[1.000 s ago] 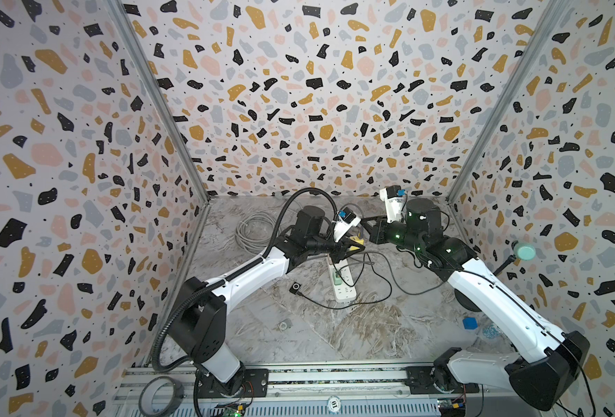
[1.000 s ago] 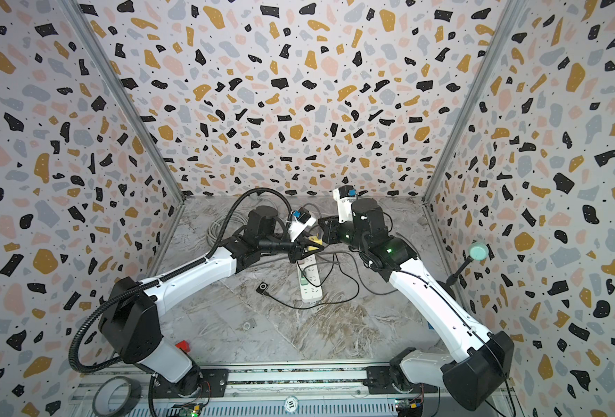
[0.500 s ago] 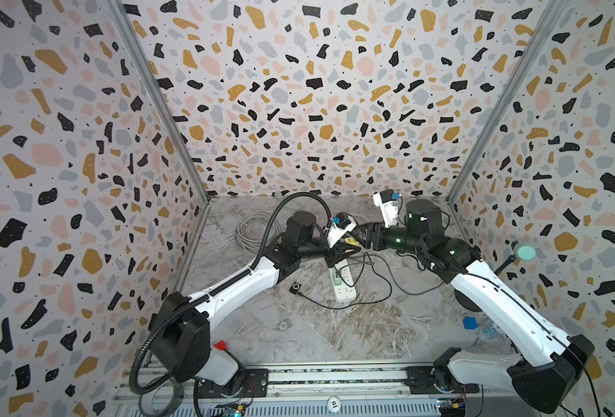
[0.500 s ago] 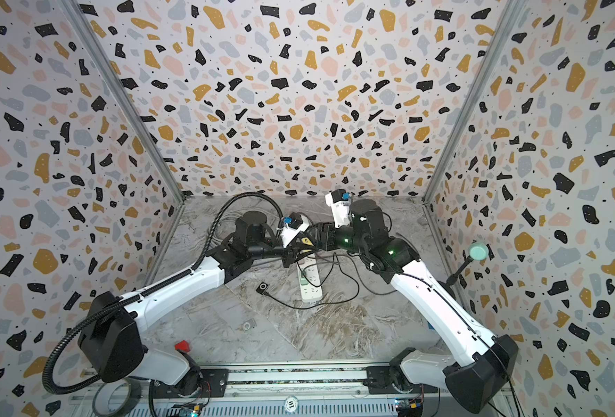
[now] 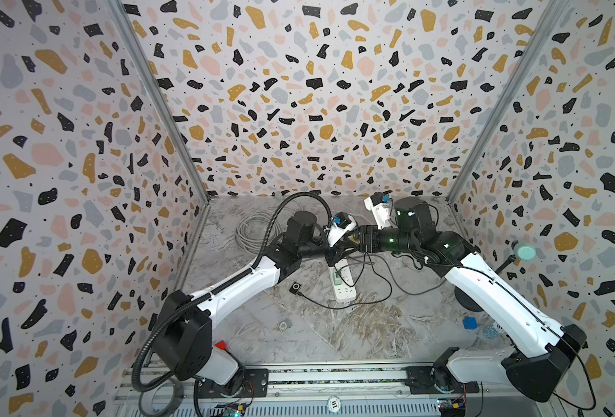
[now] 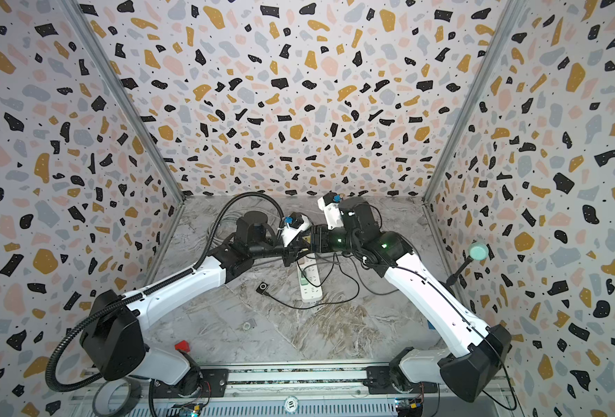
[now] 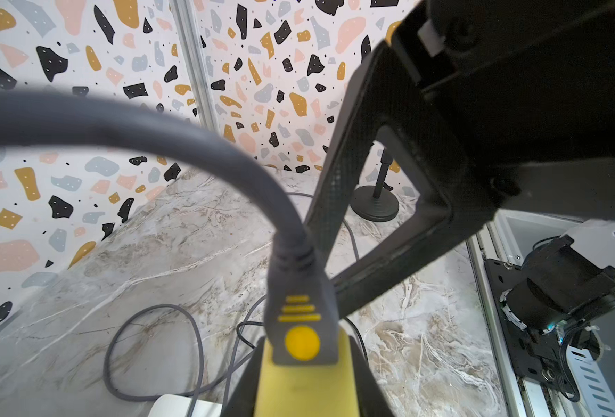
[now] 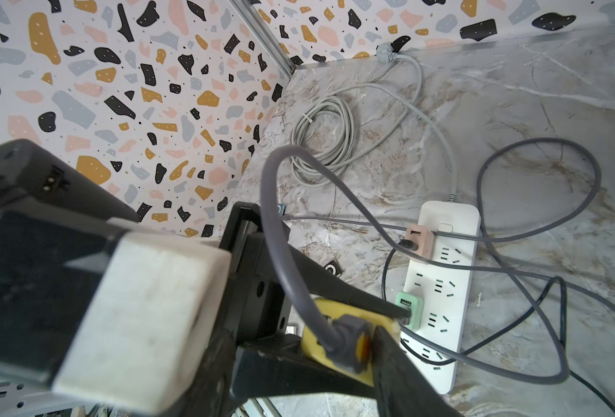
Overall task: Charge mp3
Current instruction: Pick up the plug from the center of the board.
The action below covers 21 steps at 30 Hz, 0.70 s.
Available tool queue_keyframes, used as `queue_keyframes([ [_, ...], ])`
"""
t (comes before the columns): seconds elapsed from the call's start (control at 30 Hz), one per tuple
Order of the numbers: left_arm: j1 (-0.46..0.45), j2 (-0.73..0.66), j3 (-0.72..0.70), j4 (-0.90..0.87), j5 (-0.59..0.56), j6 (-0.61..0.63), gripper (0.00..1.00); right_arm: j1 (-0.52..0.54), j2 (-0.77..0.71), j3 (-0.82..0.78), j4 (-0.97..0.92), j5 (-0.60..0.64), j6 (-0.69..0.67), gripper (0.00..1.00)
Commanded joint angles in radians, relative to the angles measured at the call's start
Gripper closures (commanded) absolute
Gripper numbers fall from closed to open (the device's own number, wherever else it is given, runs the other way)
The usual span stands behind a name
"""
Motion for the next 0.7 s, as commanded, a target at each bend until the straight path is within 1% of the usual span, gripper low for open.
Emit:
queue_keyframes([
  [0.0, -0.012, -0.024, 0.015, 0.069, 0.002, 0.026, 1.0, -0.008, 0.013, 0.024, -0.114, 0.0, 0.005, 0.39],
  [0.17, -0.011, -0.031, 0.008, 0.069, -0.002, 0.028, 1.0, -0.026, 0.029, 0.066, -0.182, 0.015, -0.009, 0.37],
  [0.33, -0.013, -0.03, 0.006, 0.071, 0.003, 0.026, 1.0, -0.024, 0.036, 0.086, -0.186, -0.001, -0.015, 0.34],
  [0.47, -0.017, -0.028, 0.006, 0.073, 0.008, 0.023, 1.0, -0.021, 0.045, 0.083, -0.157, -0.019, -0.011, 0.33],
  [0.67, -0.022, -0.033, 0.002, 0.086, -0.014, 0.021, 1.0, -0.021, 0.079, 0.087, -0.19, -0.009, -0.009, 0.35],
])
